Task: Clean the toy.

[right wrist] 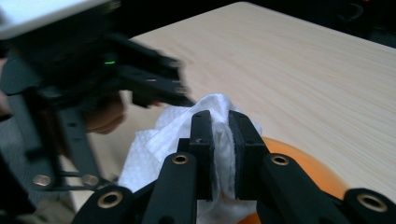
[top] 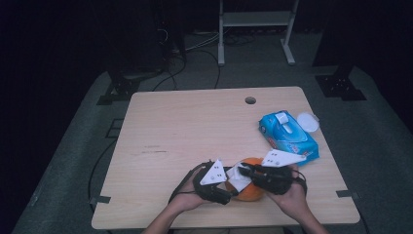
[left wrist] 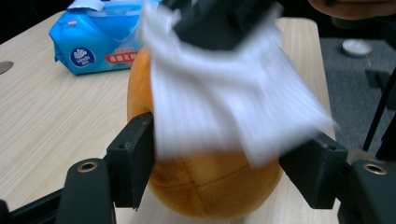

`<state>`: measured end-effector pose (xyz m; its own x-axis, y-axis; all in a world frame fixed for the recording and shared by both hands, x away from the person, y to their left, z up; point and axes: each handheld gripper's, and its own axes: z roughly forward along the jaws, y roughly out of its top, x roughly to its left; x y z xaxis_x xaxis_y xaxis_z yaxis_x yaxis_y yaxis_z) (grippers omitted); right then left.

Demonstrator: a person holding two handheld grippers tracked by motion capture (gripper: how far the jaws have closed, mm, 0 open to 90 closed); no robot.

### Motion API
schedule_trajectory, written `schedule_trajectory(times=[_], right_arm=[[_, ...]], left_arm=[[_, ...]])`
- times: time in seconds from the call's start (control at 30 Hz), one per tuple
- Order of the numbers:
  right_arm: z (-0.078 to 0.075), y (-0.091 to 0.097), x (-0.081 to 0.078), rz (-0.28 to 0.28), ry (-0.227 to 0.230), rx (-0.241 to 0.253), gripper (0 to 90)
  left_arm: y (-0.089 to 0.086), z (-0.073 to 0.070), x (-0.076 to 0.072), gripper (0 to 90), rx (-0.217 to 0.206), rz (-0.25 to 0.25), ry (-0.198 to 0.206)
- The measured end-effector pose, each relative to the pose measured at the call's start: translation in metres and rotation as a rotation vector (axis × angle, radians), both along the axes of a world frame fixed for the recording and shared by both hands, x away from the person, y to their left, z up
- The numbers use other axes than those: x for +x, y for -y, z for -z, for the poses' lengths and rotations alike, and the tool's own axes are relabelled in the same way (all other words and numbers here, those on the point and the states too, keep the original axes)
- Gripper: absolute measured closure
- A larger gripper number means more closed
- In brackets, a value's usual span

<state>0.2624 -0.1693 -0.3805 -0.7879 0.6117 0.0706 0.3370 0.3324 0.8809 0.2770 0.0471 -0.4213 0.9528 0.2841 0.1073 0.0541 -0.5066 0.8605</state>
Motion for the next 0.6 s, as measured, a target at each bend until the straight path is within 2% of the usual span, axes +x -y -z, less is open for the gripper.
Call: schedule_trajectory(times=[0.03, 0.07, 0.1, 0.13, 0.2, 0.27, 0.3, 0.33, 0.37, 0.4, 0.43, 0.47, 0.5, 0.53, 0.57, 0.6], right_arm=[[0.001, -0.006, -0.002, -0.014, 0.01, -0.021, 80.0], [0.001, -0.006, -0.002, -0.014, 0.01, -0.021, 80.0], [0.002, -0.011, -0.004, -0.021, 0.026, -0.045, 80.0], [0.001, -0.009, -0.001, -0.014, 0.024, -0.044, 80.1], [0.001, -0.005, 0.001, -0.007, 0.018, -0.034, 80.0], [0.001, 0.014, 0.012, 0.056, 0.006, -0.021, 79.9], [0.001, 0.014, 0.012, 0.056, 0.006, -0.021, 79.9], [0.003, 0.022, 0.015, 0.081, -0.003, -0.017, 79.8], [0.007, 0.035, 0.021, 0.113, -0.043, 0.003, 79.8], [0.007, 0.035, 0.021, 0.113, -0.043, 0.003, 79.8], [0.013, 0.042, 0.024, 0.122, -0.077, 0.03, 79.9], [0.014, 0.041, 0.023, 0.12, -0.076, 0.03, 79.9], [0.014, 0.041, 0.023, 0.12, -0.076, 0.03, 79.9], [0.012, 0.036, 0.021, 0.108, -0.066, 0.019, 80.0], [0.012, 0.036, 0.021, 0.108, -0.066, 0.019, 80.0], [0.009, 0.027, 0.015, 0.082, -0.056, 0.019, 80.2]], left_arm=[[0.0, 0.001, 0.0, 30.8, 0.014, 0.002, 0.007], [0.0, 0.001, 0.0, 30.8, 0.014, 0.002, 0.007], [-0.001, 0.002, 0.0, 30.8, 0.018, -0.002, 0.01], [-0.003, 0.003, 0.002, 31.3, 0.0, -0.005, -0.002], [-0.004, 0.004, 0.003, 31.4, -0.003, -0.006, -0.004], [-0.008, 0.007, 0.007, 31.6, -0.004, -0.009, -0.016], [-0.008, 0.007, 0.007, 31.6, -0.004, -0.009, -0.016], [-0.009, 0.008, 0.008, 31.6, -0.011, -0.012, -0.028], [-0.011, 0.009, 0.011, 30.4, -0.024, -0.012, -0.052], [-0.011, 0.009, 0.011, 27.9, -0.024, -0.012, -0.052], [-0.011, 0.01, 0.015, 21.6, -0.069, -0.009, -0.128], [-0.011, 0.011, 0.018, 18.0, -0.093, -0.017, -0.168], [-0.011, 0.011, 0.018, 14.6, -0.093, -0.017, -0.168], [-0.01, 0.012, 0.02, 12.4, -0.119, -0.039, -0.227], [-0.01, 0.012, 0.02, 12.5, -0.119, -0.039, -0.227], [-0.009, 0.013, 0.021, 15.3, -0.131, -0.057, -0.245]])
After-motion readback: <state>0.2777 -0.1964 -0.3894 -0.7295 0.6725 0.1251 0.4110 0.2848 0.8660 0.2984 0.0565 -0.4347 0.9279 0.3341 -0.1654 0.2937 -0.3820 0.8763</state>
